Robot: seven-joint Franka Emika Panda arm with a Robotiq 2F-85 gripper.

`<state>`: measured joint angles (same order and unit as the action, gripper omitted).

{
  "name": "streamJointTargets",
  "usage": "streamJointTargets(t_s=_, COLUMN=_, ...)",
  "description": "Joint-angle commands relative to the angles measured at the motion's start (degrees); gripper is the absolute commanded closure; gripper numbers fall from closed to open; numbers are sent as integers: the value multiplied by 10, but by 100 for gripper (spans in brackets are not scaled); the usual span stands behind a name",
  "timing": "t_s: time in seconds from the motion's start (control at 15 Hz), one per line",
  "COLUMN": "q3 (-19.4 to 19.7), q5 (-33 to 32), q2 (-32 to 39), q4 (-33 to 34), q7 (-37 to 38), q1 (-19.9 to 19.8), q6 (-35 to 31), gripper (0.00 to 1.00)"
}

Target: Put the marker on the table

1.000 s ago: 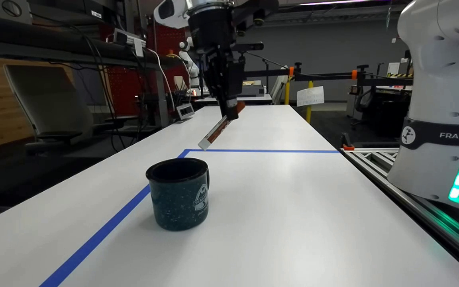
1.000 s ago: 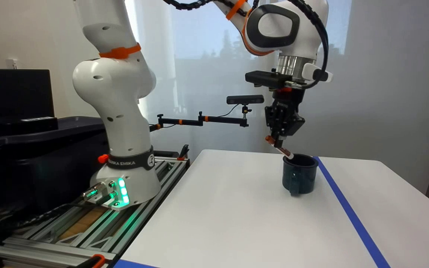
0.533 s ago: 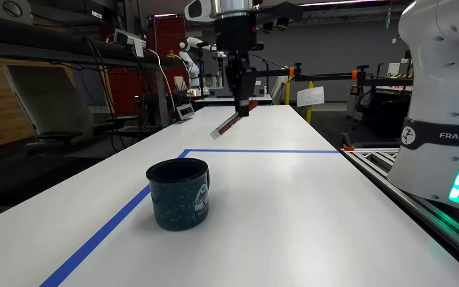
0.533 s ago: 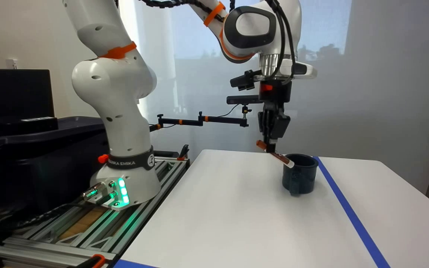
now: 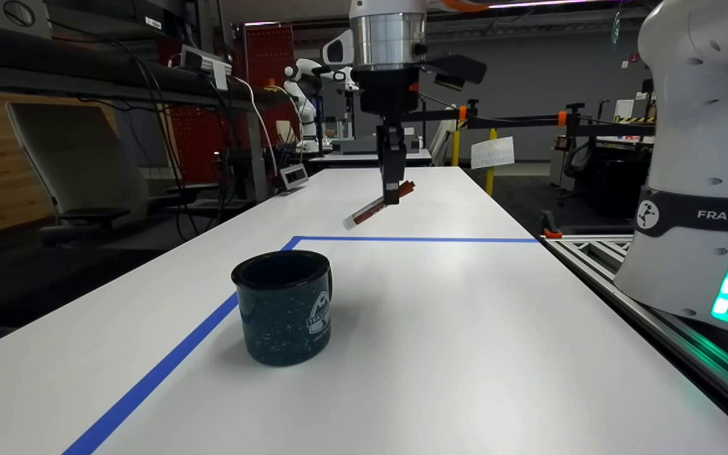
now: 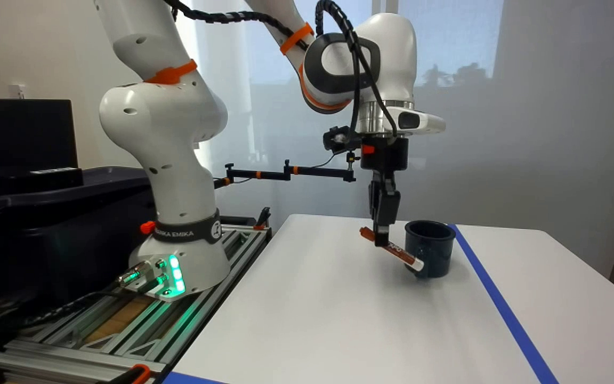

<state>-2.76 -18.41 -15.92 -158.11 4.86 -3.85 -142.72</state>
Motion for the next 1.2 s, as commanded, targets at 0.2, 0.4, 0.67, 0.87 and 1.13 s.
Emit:
streamJointTargets(t_s=0.2, q3=15, q5=-25, q2=108, q4=0, q7=-11, q1=-19, q6=-237, gripper=95)
streamJointTargets(t_s=0.4, q3=25, q5=5, q2=177, q4=0, q7=-65, q1=-9, q6=-343, gripper=95)
streamJointTargets(t_s=0.67, q3=14, q5=33, q2=244, q4=0, q7=-125, q1=-8, q6=-415, gripper=95)
streamJointTargets(t_s=0.87, q3=-23, q5=10, q2=267, q4=1, q7=-128, q1=-48, q6=-426, gripper=95)
streamJointTargets(t_s=1.13, q3=-59, q5=1, q2=268, q4=4, q7=-134, q1=-90, q6=-420, gripper=95)
